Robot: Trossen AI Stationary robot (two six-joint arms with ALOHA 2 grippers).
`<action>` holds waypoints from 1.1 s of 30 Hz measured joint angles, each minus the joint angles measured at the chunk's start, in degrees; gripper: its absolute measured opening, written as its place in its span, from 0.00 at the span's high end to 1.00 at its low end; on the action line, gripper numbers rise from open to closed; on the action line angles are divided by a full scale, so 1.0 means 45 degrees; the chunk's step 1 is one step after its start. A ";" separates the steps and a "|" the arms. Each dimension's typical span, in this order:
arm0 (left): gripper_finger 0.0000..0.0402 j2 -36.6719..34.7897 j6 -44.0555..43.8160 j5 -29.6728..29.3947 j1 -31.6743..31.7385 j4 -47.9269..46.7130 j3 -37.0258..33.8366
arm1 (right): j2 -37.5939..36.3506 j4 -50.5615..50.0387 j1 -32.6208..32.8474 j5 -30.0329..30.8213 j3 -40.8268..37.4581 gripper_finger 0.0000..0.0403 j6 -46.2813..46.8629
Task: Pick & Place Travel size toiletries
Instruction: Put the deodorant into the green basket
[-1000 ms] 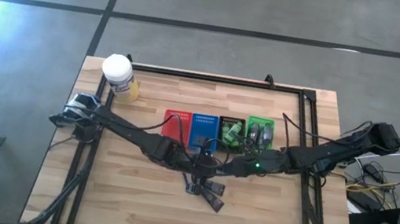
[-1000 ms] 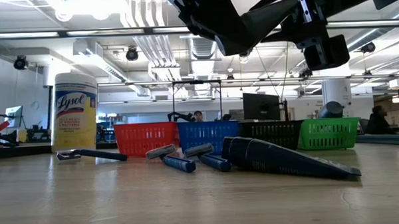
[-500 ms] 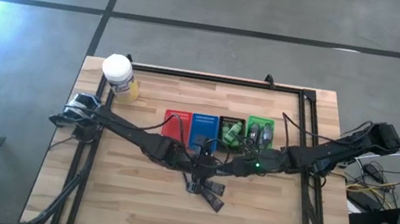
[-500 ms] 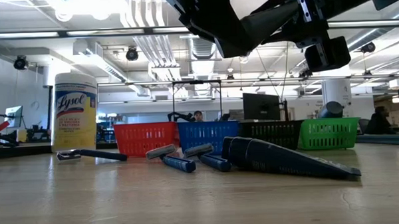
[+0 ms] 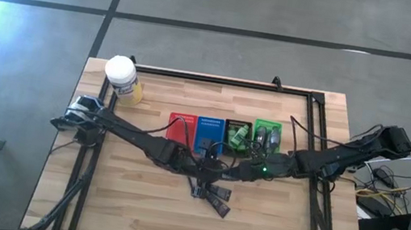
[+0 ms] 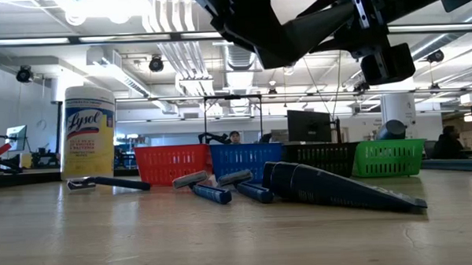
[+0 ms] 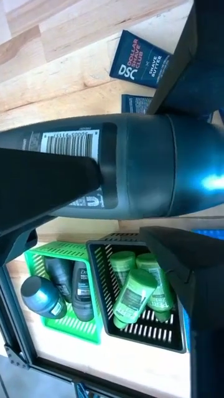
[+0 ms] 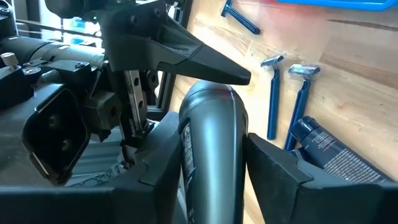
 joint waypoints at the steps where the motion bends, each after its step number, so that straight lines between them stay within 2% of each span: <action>1: 0.36 -0.0005 0.0000 0.0000 0.0009 -0.0009 -0.0002 | 0.0000 -0.0009 0.0000 0.0000 -0.0004 0.59 0.0008; 6: 0.45 -0.0023 -0.0022 0.0013 0.0032 0.0035 -0.0007 | 0.0000 -0.0010 0.0019 -0.0066 -0.0005 0.52 0.0042; 10: 0.49 -0.0043 -0.0039 -0.0092 0.0082 0.0136 0.0017 | 0.0000 -0.0015 0.0024 -0.0151 -0.0005 0.50 0.0096; 22: 0.50 -0.0048 -0.0359 0.0146 0.0193 0.0079 0.0012 | 0.0005 -0.0039 0.0015 0.0505 -0.0019 0.66 0.0364; 25: 0.47 -0.0048 -0.0418 0.0204 0.0185 -0.0002 0.0012 | 0.0006 -0.0044 0.0010 0.0506 -0.0019 0.69 0.0201; 33: 0.30 -0.0048 -0.0953 0.0352 -0.0040 -0.0997 0.0077 | 0.0015 -0.0856 -0.0010 0.0820 -0.0019 0.71 0.0078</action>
